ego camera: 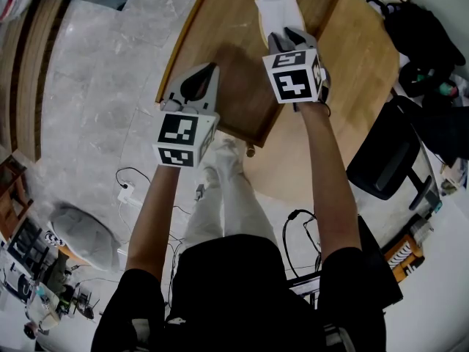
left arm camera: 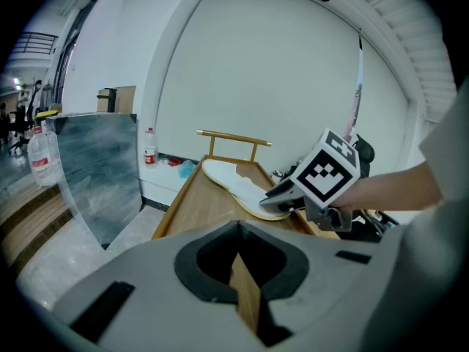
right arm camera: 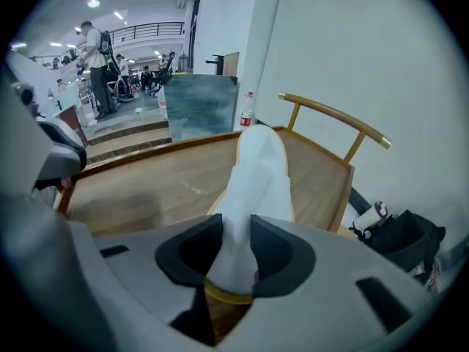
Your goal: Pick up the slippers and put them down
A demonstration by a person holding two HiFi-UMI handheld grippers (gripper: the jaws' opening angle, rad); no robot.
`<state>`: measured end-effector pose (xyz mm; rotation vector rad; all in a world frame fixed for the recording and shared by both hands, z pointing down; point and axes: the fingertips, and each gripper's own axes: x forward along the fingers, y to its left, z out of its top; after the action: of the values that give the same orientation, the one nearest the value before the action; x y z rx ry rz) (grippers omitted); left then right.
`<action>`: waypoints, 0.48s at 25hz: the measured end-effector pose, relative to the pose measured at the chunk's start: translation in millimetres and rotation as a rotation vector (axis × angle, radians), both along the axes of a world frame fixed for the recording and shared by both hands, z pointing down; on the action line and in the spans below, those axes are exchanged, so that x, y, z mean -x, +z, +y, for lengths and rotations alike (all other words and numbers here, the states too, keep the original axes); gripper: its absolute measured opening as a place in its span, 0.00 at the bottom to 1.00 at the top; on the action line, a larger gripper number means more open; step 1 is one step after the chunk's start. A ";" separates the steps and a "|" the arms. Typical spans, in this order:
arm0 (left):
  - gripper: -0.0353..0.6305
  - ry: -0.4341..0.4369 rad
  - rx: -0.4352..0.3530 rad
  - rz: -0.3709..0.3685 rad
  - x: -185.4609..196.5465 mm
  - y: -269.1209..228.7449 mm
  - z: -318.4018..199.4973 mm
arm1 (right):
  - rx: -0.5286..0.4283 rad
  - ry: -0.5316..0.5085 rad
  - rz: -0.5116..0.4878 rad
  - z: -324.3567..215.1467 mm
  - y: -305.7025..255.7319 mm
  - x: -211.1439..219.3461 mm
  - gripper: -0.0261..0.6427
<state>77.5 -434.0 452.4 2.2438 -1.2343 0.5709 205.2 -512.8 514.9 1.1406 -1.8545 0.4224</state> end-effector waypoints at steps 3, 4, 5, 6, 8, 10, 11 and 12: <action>0.06 0.003 0.002 0.000 0.8 -1.6 2.3 | -0.001 -0.004 0.003 1.6 -2.2 1.5 0.19; 0.06 0.006 0.004 -0.001 1.3 -1.0 3.5 | -0.001 -0.007 0.005 2.1 -2.8 2.2 0.18; 0.06 0.008 0.004 -0.001 1.8 -0.5 4.5 | 0.000 -0.011 0.007 3.0 -3.3 2.8 0.17; 0.06 0.008 0.003 -0.001 2.2 -0.8 5.1 | 0.004 -0.013 0.009 4.4 -3.8 3.5 0.16; 0.06 0.007 0.002 -0.001 3.1 -2.8 5.5 | 0.007 -0.019 0.013 6.4 -5.6 5.3 0.13; 0.06 0.006 0.002 -0.001 3.5 -5.9 5.4 | 0.004 -0.024 0.012 6.9 -8.2 6.9 0.11; 0.06 0.006 -0.001 0.000 3.4 -7.9 5.2 | 0.003 -0.026 0.013 7.4 -9.4 7.0 0.10; 0.06 0.005 -0.004 0.000 3.4 -9.9 5.1 | 0.004 -0.028 0.016 8.3 -10.4 6.6 0.10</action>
<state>74.1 -428.9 442.5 2.2509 -1.2308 0.5706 198.5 -504.6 504.5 1.1114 -1.8530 0.3995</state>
